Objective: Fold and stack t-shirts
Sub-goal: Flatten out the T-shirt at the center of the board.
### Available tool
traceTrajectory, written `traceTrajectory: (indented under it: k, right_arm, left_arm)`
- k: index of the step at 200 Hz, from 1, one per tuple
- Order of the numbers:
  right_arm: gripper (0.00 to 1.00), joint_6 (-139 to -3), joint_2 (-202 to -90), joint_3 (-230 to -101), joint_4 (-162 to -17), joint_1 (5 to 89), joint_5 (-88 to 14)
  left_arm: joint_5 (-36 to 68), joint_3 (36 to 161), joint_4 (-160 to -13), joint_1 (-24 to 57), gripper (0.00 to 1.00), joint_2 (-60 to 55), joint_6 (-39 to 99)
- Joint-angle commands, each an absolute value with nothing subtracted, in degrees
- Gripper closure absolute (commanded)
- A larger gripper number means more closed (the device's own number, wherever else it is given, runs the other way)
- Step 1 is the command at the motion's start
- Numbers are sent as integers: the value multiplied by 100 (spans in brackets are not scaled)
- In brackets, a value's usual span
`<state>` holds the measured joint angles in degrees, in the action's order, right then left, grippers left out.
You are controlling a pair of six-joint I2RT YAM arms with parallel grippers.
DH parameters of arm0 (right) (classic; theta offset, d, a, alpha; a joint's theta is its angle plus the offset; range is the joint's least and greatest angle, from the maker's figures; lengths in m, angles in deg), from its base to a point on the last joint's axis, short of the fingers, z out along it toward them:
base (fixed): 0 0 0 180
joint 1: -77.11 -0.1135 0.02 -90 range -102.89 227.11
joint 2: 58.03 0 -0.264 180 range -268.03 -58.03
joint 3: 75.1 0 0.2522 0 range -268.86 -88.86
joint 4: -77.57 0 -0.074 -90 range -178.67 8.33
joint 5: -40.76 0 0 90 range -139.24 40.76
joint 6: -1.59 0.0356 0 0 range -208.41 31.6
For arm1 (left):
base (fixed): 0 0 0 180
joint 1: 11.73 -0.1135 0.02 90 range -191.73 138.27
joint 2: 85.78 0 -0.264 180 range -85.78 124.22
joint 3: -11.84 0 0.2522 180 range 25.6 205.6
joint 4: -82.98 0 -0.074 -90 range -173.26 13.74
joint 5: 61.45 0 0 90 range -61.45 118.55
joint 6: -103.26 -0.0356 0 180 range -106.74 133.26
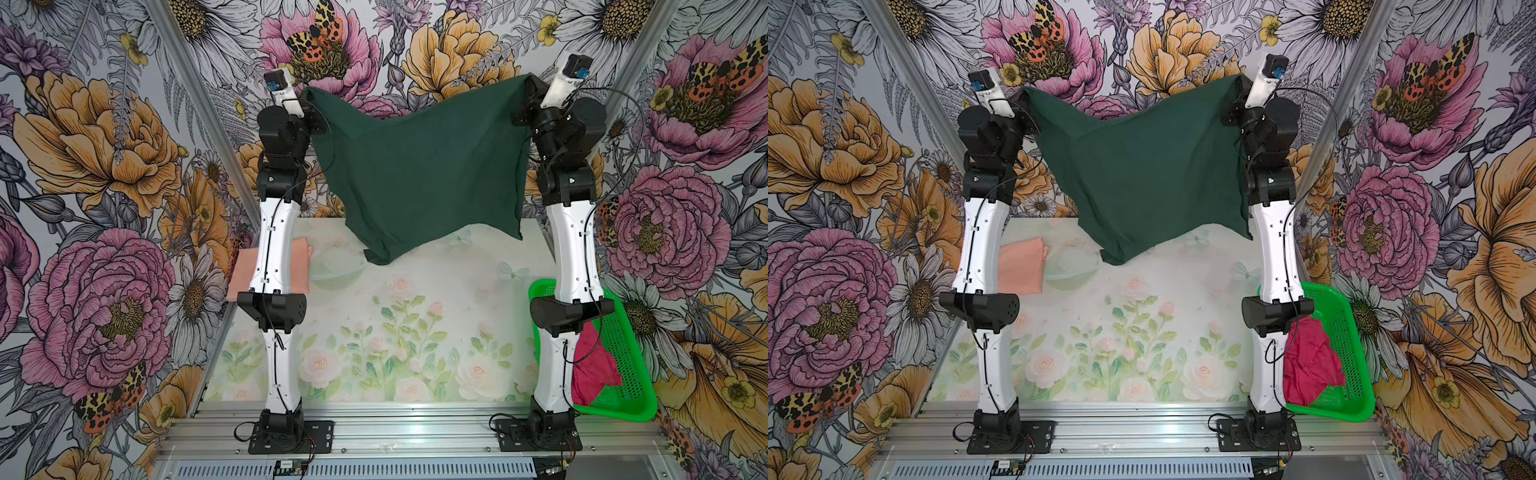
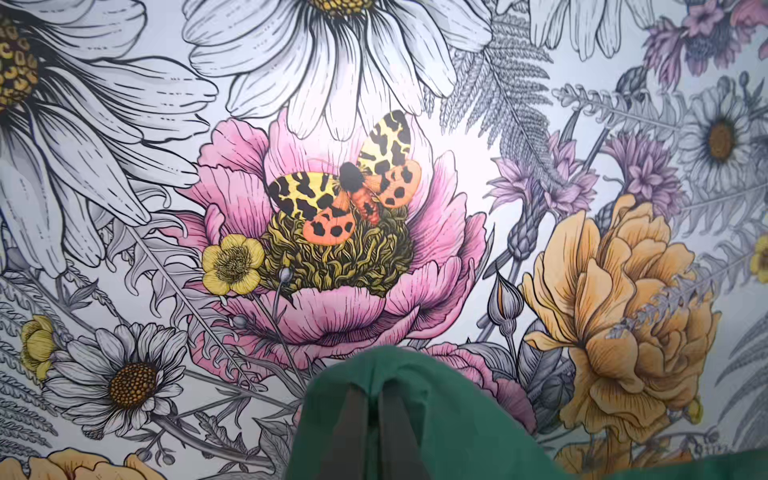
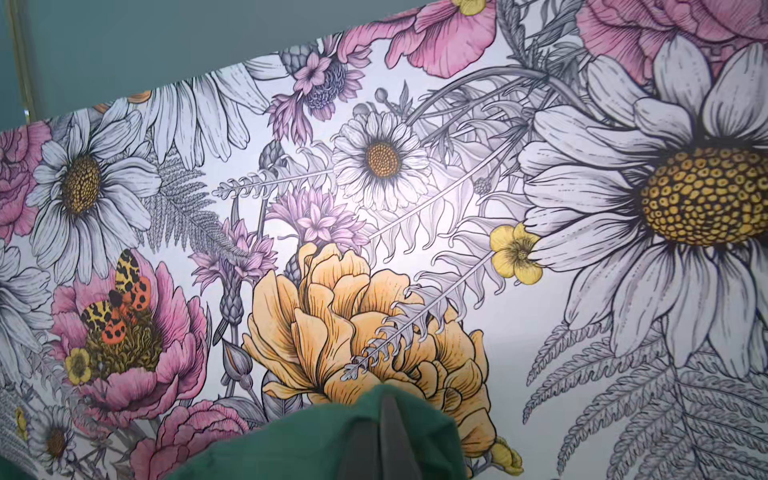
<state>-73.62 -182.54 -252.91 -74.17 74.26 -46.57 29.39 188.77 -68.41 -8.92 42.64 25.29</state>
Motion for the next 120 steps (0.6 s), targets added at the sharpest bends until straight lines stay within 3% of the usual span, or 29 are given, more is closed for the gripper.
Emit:
traceTrajectory:
  k: [1, 16, 32, 56, 81, 102, 120]
  right_arm:
    - [100, -6410, -18281, -24902, -8775, 7861, -4400]
    - [100, -5993, -18427, -24695, -8876, 8022, -3988]
    - [100, -5671, -18374, -24242, -8347, 8072, -2936]
    - [100, -6047, -17175, -21623, -7370, 7754, -2188]
    - [100, -7094, -15544, -18362, -7071, 7129, -2868]
    - [100, -7207, -14802, -16963, -6142, 7008, -3018]
    - [100, -7226, -14195, -15986, -5505, 6984, -3025]
  left_arm:
    - [3272, 19531, -7618, -1548, 100, 4652, 3307]
    - [2612, 19544, -7547, -1814, 100, 4960, 3844]
    - [1568, 19646, -6507, -1754, 100, 5042, 3613]
    - [1601, 19062, -3826, -1139, 100, 4533, 2407]
    - [1967, 15780, -3186, -385, 100, 3088, 1976]
    - [2468, 13360, -3204, 237, 100, 1737, 2059]
    - [2693, 12224, -3099, 651, 100, 845, 2060]
